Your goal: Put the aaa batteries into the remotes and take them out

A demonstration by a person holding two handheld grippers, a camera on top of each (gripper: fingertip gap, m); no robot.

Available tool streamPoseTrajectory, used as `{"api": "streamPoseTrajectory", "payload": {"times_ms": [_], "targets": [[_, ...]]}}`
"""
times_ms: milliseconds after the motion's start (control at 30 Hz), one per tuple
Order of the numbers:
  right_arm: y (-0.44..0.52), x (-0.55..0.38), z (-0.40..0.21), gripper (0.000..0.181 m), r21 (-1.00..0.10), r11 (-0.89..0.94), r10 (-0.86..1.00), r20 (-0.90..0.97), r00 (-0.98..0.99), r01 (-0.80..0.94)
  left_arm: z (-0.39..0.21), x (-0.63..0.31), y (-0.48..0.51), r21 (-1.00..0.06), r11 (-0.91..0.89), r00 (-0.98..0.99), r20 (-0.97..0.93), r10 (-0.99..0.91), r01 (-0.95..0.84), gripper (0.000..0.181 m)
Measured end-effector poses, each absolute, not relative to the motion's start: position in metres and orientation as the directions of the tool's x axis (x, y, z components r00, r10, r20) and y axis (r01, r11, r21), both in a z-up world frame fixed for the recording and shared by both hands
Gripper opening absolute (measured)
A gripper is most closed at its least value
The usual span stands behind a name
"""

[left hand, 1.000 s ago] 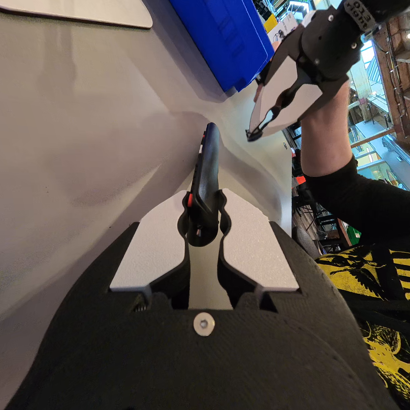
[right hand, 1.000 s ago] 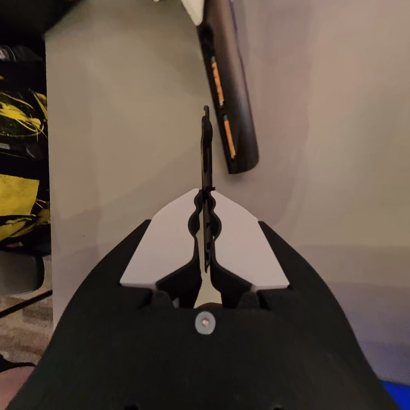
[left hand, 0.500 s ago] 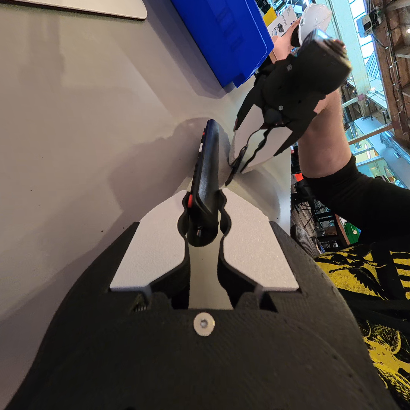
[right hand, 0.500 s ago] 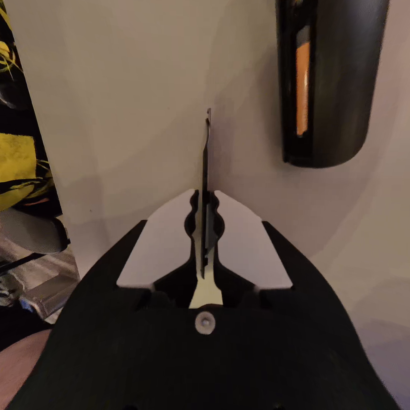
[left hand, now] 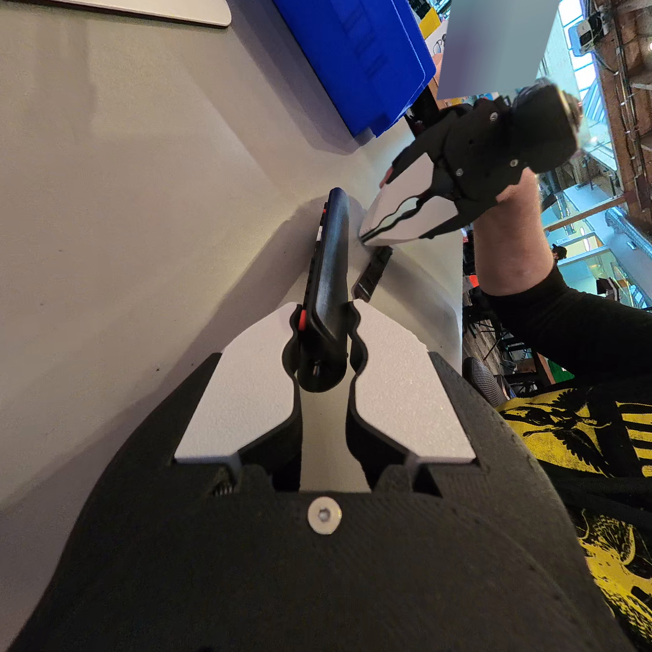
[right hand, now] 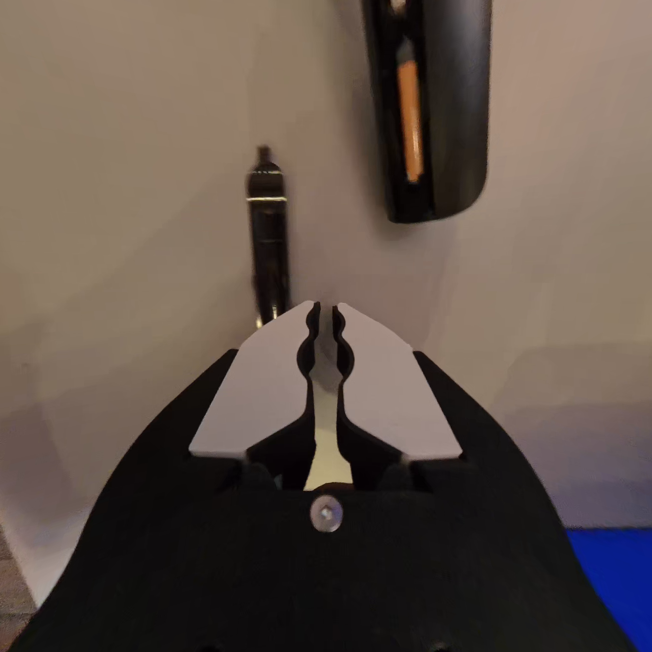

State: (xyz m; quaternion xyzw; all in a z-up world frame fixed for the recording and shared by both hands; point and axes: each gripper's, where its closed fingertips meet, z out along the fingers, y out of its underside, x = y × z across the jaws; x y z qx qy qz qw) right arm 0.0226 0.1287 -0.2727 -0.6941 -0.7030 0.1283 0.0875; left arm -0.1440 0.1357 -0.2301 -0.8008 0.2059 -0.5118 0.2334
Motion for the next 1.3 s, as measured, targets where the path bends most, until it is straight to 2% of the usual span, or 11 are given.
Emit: {"api": "streamPoseTrajectory", "payload": {"times_ms": [33, 167, 333, 433, 600, 733, 933, 1000, 1100, 1200, 1300], "targets": [[0.130, 0.023, -0.275, 0.001, -0.302, 0.000, 0.998, -0.056, -0.017, 0.953, -0.230, -0.144, 0.136, -0.586, -0.805, 0.392, 0.722, -0.570, -0.091, 0.024], [0.116, 0.019, -0.259, 0.024, -0.367, 0.006, 0.996, -0.082, -0.038, 0.930, -0.229, -0.146, 0.137, -0.589, -0.804, 0.397, 0.720, -0.570, -0.086, 0.024], [0.095, 0.027, -0.272, 0.030, -0.311, 0.058, 0.998, -0.013, -0.065, 0.949, -0.229, -0.145, 0.137, -0.589, -0.803, 0.396, 0.719, -0.571, -0.089, 0.024], [0.093, 0.025, -0.275, 0.019, -0.345, 0.053, 0.999, 0.030, -0.045, 0.937, -0.229, -0.145, 0.136, -0.591, -0.801, 0.398, 0.716, -0.573, -0.092, 0.024], [0.094, 0.025, -0.274, 0.018, -0.372, 0.040, 0.998, 0.057, -0.020, 0.927, -0.228, -0.145, 0.136, -0.593, -0.800, 0.399, 0.714, -0.576, -0.092, 0.024], [0.100, 0.028, -0.273, 0.018, -0.352, 0.069, 0.993, 0.113, -0.031, 0.934, -0.228, -0.145, 0.136, -0.596, -0.798, 0.401, 0.711, -0.577, -0.091, 0.024], [0.114, 0.024, -0.259, 0.018, -0.283, 0.201, 0.927, 0.365, -0.089, 0.938, -0.227, -0.145, 0.136, -0.597, -0.797, 0.401, 0.711, -0.578, -0.090, 0.024], [0.108, 0.021, -0.259, 0.018, -0.289, 0.225, 0.924, 0.368, -0.109, 0.931, -0.227, -0.145, 0.136, -0.597, -0.797, 0.401, 0.711, -0.578, -0.090, 0.024], [0.093, 0.022, -0.259, 0.018, -0.338, 0.180, 0.962, 0.257, -0.093, 0.924, -0.227, -0.145, 0.136, -0.598, -0.796, 0.401, 0.709, -0.580, -0.092, 0.024], [0.062, 0.024, -0.258, 0.018, -0.404, 0.061, 0.995, -0.046, -0.087, 0.913, -0.227, -0.144, 0.135, -0.600, -0.794, 0.399, 0.707, -0.584, -0.097, 0.024], [0.031, 0.035, -0.256, 0.018, -0.357, -0.032, 0.924, -0.367, -0.108, 0.934, -0.227, -0.143, 0.134, -0.601, -0.793, 0.396, 0.707, -0.586, -0.102, 0.024]]}}
